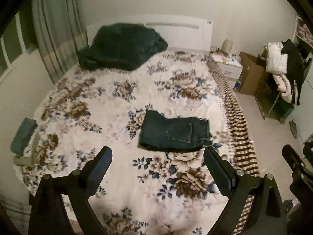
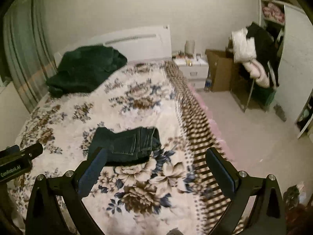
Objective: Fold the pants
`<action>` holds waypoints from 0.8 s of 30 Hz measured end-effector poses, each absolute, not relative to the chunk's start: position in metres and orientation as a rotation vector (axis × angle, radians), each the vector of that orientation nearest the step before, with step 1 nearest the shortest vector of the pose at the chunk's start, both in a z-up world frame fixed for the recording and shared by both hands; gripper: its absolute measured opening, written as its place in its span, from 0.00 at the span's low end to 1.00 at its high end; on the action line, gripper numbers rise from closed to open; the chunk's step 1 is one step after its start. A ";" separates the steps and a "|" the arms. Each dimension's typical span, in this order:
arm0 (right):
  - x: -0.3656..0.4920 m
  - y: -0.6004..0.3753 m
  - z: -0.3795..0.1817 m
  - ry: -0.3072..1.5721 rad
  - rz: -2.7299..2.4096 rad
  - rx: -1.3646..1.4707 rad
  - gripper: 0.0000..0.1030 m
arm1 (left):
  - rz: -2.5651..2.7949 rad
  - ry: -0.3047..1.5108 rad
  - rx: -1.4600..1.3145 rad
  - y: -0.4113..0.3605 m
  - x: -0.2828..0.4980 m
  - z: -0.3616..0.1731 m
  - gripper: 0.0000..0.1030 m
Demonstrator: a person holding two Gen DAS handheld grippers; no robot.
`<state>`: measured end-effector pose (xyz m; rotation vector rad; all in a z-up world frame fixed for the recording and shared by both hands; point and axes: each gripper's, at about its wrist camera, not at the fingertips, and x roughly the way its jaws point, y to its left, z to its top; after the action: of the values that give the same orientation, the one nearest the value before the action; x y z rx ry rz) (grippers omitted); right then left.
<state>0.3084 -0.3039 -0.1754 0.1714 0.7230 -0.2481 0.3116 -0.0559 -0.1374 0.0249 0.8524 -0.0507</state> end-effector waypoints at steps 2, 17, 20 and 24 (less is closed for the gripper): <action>0.280 -0.302 -0.137 0.694 -0.246 0.146 1.00 | -0.034 0.825 0.025 -0.060 0.281 -0.107 0.93; 0.109 -0.295 0.055 0.601 -0.162 0.104 1.00 | 0.022 0.771 0.016 -0.069 0.164 0.002 0.93; 0.097 -0.288 0.070 0.602 -0.151 0.102 1.00 | 0.017 0.772 0.023 -0.066 0.161 0.006 0.93; 0.088 -0.279 0.085 0.609 -0.142 0.103 1.00 | 0.019 0.765 0.026 -0.063 0.156 0.011 0.93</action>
<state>0.0877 -0.2793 0.0847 0.1028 0.6092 -0.1419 0.1559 -0.0626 0.0108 0.0265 0.7653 0.0190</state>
